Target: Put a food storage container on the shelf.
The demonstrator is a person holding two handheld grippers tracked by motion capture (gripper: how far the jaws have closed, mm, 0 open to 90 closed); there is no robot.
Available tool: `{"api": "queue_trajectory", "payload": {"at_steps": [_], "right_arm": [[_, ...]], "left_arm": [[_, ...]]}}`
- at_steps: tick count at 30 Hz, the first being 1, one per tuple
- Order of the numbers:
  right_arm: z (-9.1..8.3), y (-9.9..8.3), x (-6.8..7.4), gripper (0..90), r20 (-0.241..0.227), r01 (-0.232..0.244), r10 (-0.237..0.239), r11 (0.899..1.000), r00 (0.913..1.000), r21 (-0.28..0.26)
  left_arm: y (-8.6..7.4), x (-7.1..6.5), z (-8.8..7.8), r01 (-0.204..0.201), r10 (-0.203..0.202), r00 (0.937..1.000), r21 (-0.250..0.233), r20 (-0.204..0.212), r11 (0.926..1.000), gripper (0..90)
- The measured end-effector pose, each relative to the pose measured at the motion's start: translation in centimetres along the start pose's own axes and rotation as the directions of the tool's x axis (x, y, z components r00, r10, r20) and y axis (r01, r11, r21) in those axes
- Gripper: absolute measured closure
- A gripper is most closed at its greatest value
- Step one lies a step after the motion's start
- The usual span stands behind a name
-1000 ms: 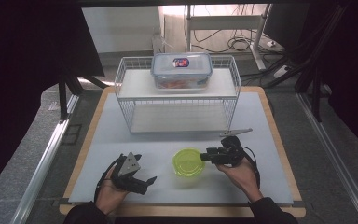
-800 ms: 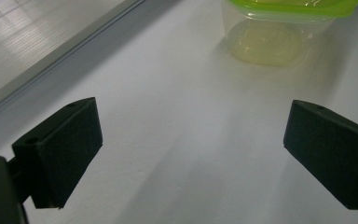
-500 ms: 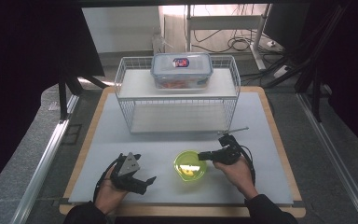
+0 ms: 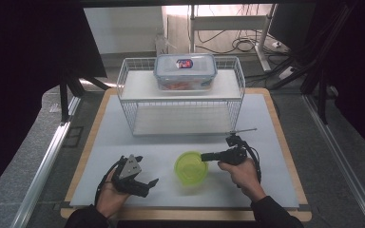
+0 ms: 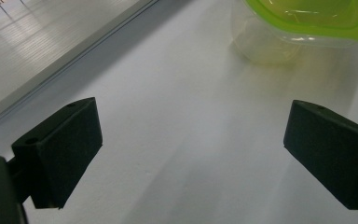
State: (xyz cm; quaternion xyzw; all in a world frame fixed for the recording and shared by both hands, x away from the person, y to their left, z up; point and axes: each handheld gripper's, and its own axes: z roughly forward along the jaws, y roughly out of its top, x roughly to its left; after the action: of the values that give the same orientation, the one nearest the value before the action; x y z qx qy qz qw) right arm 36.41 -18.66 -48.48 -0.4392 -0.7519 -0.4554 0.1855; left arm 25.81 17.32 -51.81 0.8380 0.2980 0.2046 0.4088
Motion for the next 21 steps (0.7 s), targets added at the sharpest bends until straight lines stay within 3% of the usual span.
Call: {"api": "queue_trajectory", "payload": {"at_steps": [15,21], "right_arm": [[-1.2,0.5,0.1,84.1,-0.004,-0.003,0.003,0.999,1.0000,-0.046],[-1.7,0.8,0.2,84.0,-0.037,-0.017,0.014,0.997,0.9992,-0.076]], "left_arm": [[0.0,-0.1,0.0,-0.003,0.003,1.0000,0.000,0.000,1.0000,4.1],[0.0,0.2,-0.2,0.019,-0.019,0.9998,-0.019,-0.007,0.9996,3.9]]}}
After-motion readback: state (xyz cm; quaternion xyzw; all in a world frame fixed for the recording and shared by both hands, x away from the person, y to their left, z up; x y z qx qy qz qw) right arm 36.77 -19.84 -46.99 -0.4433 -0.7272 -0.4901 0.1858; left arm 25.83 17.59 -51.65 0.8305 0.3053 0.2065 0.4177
